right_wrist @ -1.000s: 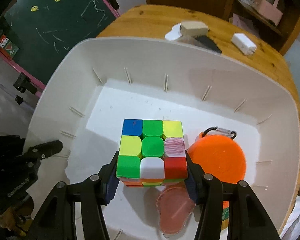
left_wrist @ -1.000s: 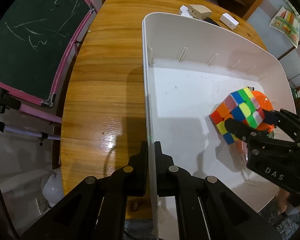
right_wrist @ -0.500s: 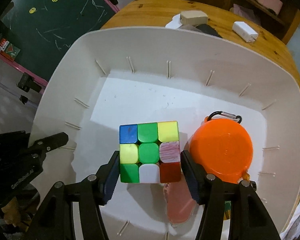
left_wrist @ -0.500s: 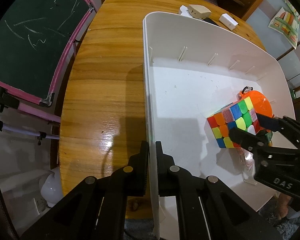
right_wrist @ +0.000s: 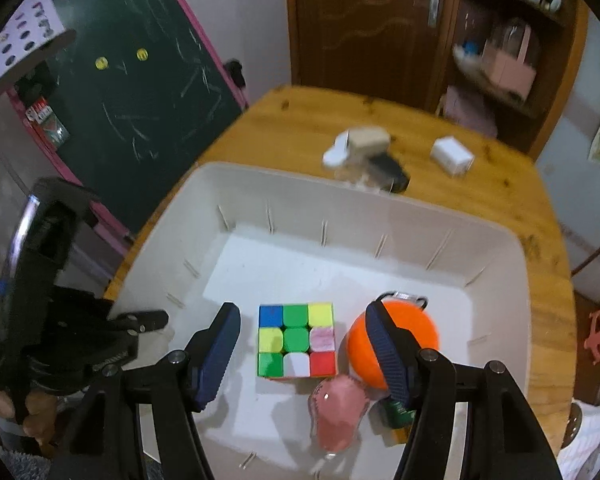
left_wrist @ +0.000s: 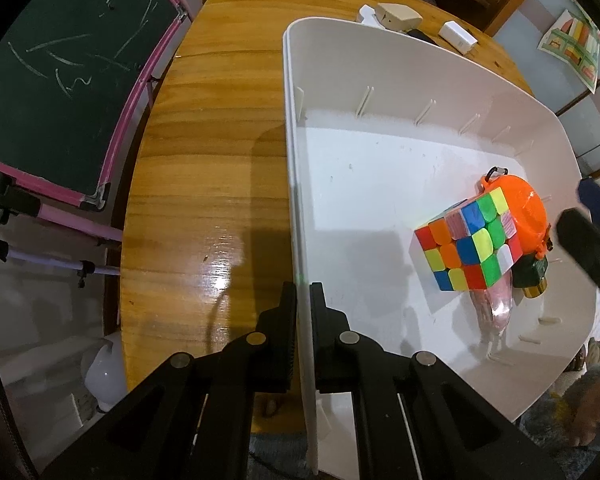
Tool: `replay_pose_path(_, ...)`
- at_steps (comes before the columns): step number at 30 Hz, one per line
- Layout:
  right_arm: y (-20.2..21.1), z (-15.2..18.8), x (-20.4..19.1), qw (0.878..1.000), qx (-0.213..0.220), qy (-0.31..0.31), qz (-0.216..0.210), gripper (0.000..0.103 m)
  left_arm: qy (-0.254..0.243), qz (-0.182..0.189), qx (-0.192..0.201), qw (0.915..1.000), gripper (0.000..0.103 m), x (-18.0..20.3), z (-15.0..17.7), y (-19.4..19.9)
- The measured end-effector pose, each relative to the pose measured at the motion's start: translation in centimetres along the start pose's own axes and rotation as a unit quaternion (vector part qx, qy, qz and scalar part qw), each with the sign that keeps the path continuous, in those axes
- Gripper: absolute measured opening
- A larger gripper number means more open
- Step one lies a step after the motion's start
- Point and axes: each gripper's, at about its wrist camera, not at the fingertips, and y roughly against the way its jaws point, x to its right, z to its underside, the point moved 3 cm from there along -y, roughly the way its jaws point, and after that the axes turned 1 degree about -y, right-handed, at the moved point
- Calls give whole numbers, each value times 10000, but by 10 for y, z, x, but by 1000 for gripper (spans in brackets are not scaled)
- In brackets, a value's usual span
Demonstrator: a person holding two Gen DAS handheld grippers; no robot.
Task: Organize rigid objects
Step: 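Carry the Rubik's cube into the tray beside the orange case and release, then move the right tool to the white charger block and grasp it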
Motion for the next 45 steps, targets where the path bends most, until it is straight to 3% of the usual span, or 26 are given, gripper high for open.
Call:
replay_pose_path(23, 14, -16, 36, 9984, 338, -400, 235, 66, -20, 41, -66, 10000, 6, -2, 0, 3)
replay_pose_path(35, 45, -63, 81, 9946, 692, -637, 440, 66, -28, 44, -90, 9999, 6, -1, -2, 2)
replay_pose_path(45, 69, -124, 115, 9925, 909, -609, 547, 66, -3, 11, -93, 10000, 6, 0, -3, 2)
